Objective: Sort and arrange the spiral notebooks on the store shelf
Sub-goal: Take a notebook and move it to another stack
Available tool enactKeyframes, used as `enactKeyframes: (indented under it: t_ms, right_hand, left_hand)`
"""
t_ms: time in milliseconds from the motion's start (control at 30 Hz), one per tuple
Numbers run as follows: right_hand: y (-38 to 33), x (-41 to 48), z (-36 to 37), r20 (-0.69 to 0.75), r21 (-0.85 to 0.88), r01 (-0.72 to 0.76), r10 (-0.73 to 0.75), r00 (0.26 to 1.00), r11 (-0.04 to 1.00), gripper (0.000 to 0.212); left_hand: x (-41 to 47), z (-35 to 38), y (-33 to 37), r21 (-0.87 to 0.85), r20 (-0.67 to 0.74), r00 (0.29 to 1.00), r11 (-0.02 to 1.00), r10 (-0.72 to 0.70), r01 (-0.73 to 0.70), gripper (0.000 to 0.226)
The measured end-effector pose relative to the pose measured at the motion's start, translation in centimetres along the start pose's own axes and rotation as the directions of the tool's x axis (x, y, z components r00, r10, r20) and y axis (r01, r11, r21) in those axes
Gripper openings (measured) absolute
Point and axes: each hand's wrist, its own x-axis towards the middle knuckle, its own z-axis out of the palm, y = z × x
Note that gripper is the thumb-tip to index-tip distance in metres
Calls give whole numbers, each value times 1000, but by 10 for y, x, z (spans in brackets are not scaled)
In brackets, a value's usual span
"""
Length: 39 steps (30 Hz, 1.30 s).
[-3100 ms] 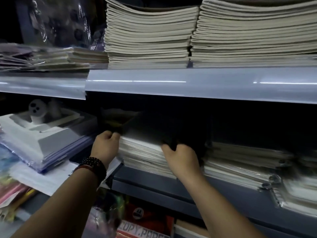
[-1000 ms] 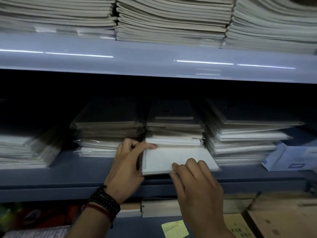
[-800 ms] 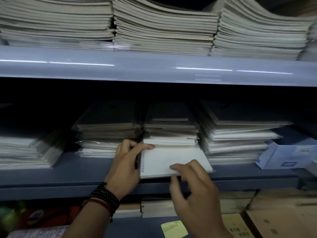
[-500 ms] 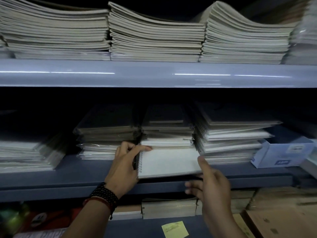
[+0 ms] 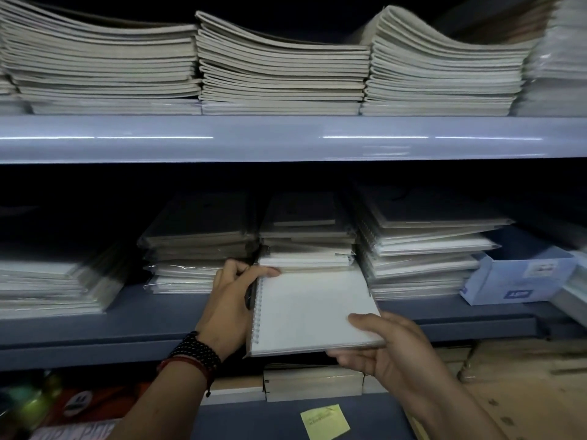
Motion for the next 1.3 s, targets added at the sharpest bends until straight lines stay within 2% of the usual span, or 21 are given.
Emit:
enactKeyframes:
  t_ms: [133,200,267,333,400,467,600,733,800,867,933,1000,1033,1067,1133,1200,1300]
  right_hand:
    - [-16,17,-3,38,22,-89,88,995,996,32]
    - [-23,31,0,24,-67,-66,68,997,996,33]
    - [-25,42,4,-1,-170,-38,39,999,985,41]
    - [-23,47,2,-6,-213,-35,35,999,976,50]
    - [-19,39,-4,21,-238,-35,41,999,971,45]
    - [-14,27,-14,62,-239,-47,63,996,970,39]
    - [-5,14,-21,79,-229,-89,109,991,969,42]
    - [-13,32,-12,8,-161,-63,65,998,985,57]
    - [-16,38,-7,-19,-139,-29,27,999,990,65]
    - [-16,38,-4,-21,-139,-11,8,1000,990,51]
    - [-18,34,-1,6,-147,-1,2,1000,989,36]
    - [-19,30,1,26,-153,11,-7,1000,988,31]
    - [-19,29,2,30,-154,19,-15,999,988,31]
    - [-19,27,3,26,-154,25,-21,999,988,31]
    - [-19,24,6,16,-156,31,-29,999,987,29]
    - [-19,17,9,14,-168,26,-24,1000,985,26]
    - [-16,3,9,12,-198,23,-21,1000,980,23]
  left_hand:
    - [0,-1,3,26,-27,999,1000,18,-17,64]
    - [2,1,2,20,-26,1000,1000,16,-16,67]
    - [4,2,1,-60,-21,1000,998,-6,5,66]
    - [5,1,-2,-125,-13,1000,992,-29,27,65]
    - [4,0,-2,-95,-3,1000,995,-22,22,64]
    - [-1,-2,1,-105,9,1000,994,2,-1,57]
    - [-3,-3,5,-51,-2,998,997,59,-59,55]
    - [-5,-4,10,-41,17,999,998,40,-40,55]
    - [-6,-8,12,-91,42,999,996,18,-14,53]
    - [-13,-13,16,-206,36,998,977,-48,55,48]
    - [-28,-19,23,-339,-16,975,919,-220,202,37]
    - [-44,-26,32,-557,-34,908,762,-417,330,29]
    - [-49,-30,38,-648,30,877,658,-479,382,24]
    - [-53,-34,45,-702,133,858,564,-495,435,20]
    - [-54,-37,56,-719,325,823,443,-465,535,28]
    - [-57,-37,64,-722,412,798,377,-440,581,33]
    - [-64,-44,71,-715,479,761,309,-437,628,28]
